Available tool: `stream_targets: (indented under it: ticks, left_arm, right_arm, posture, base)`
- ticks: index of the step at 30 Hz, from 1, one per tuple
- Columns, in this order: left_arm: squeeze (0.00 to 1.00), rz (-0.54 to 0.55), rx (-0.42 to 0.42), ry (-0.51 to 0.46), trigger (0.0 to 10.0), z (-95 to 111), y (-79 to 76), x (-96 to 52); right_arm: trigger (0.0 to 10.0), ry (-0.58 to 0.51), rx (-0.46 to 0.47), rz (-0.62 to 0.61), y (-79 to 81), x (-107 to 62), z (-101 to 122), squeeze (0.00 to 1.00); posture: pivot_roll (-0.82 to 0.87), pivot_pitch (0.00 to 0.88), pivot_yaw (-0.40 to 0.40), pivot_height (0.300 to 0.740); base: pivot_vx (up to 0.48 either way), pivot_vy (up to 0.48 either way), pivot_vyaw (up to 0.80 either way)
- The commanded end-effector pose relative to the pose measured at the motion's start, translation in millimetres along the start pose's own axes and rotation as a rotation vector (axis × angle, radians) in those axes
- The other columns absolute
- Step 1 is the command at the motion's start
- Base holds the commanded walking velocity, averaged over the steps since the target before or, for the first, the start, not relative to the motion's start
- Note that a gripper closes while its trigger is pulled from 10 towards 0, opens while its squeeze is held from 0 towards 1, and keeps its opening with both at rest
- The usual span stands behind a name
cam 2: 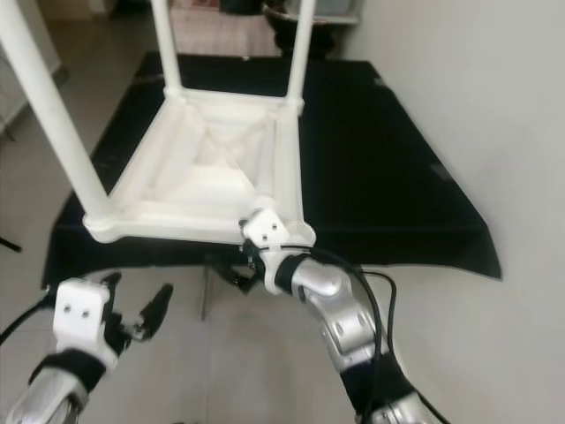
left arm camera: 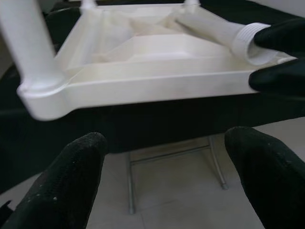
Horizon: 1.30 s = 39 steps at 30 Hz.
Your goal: Building children table
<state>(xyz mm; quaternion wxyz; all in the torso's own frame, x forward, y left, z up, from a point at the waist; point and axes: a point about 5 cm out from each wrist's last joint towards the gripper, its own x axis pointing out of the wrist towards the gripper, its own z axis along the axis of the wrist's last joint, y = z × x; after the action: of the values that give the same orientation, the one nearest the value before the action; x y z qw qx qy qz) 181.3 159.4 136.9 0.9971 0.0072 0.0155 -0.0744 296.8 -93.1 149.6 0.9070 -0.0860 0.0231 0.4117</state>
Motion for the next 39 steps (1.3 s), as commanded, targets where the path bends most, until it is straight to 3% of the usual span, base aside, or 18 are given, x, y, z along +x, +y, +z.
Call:
stream_targets:
  ticks: [1, 4, 5, 11, 13, 19, 26, 30, 33, 39]
  left_arm:
    - [0.00, -0.024, -0.009, 0.014, 10.0, -1, -1.2, -5.1]
    - [0.00, -0.042, 0.000, 0.013, 10.0, -1, -2.5, -3.3]
    - [0.00, -0.063, 0.012, 0.011, 10.0, 1, -4.4, -0.6]
    - [0.00, -0.109, 0.028, 0.008, 10.0, 5, -9.7, 4.5]
    - [0.00, -0.153, 0.039, 0.008, 10.0, 6, -14.4, 6.3]
    - [0.00, -0.204, 0.042, 0.020, 10.0, 7, -18.6, 6.1]
    - [0.00, -0.339, 0.032, 0.065, 10.0, 5, -28.5, 1.3]
    - [0.00, -0.366, 0.029, 0.072, 10.0, 5, -31.3, -0.7]
    - [0.00, -0.394, 0.006, 0.096, 10.0, 4, -34.7, -4.7]
    - [0.00, -0.424, -0.009, 0.128, 10.0, 1, -37.3, -9.9]
  right_arm:
    - [10.0, -0.037, 0.034, -0.017, -3.9, -6.6, 4, 0.00]
    - [10.0, -0.026, 0.018, -0.025, -5.3, -6.9, 4, 0.00]
    - [10.0, -0.014, -0.024, 0.015, -3.3, -7.1, 3, 0.00]
    - [10.0, 0.005, -0.009, 0.044, -5.0, -5.8, 2, 0.00]
    - [10.0, 0.002, -0.057, 0.108, -7.7, -8.8, 6, 0.00]
    - [10.0, -0.021, -0.086, 0.201, -8.1, -14.3, 15, 0.00]
    - [10.0, 0.096, -0.154, 0.534, 3.8, -35.6, 16, 0.00]
    - [10.0, 0.121, -0.174, 0.586, 4.6, -38.1, 19, 0.00]
    - [10.0, 0.238, -0.255, 0.607, 1.4, -30.5, 22, 0.00]
    - [10.0, 0.314, -0.257, 0.644, 4.7, -24.9, 22, 0.00]
  posture:
    - [0.03, 0.050, -0.028, 0.740]
    - [0.03, 0.047, -0.023, 0.740]
    - [0.02, 0.041, -0.024, 0.740]
    - [0.02, 0.035, -0.021, 0.740]
    - [0.02, 0.033, -0.021, 0.740]
    - [0.02, 0.035, -0.021, 0.740]
    - [0.02, 0.041, -0.022, 0.740]
    - [0.02, 0.043, -0.022, 0.740]
    - [0.03, 0.049, -0.024, 0.740]
    - [0.03, 0.052, -0.025, 0.740]
  base:
    - [0.364, 0.000, 0.80]
    - [0.368, 0.000, 0.00]
    - [0.368, 0.000, 0.80]
    - [0.365, 0.000, 0.53]
    - [0.360, 0.000, 0.00]
    - [0.345, 0.000, 0.00]
    - [0.000, 0.000, 0.00]
    - [0.000, 0.000, 0.00]
    - [0.000, 0.000, 0.00]
    - [0.000, 0.000, 0.00]
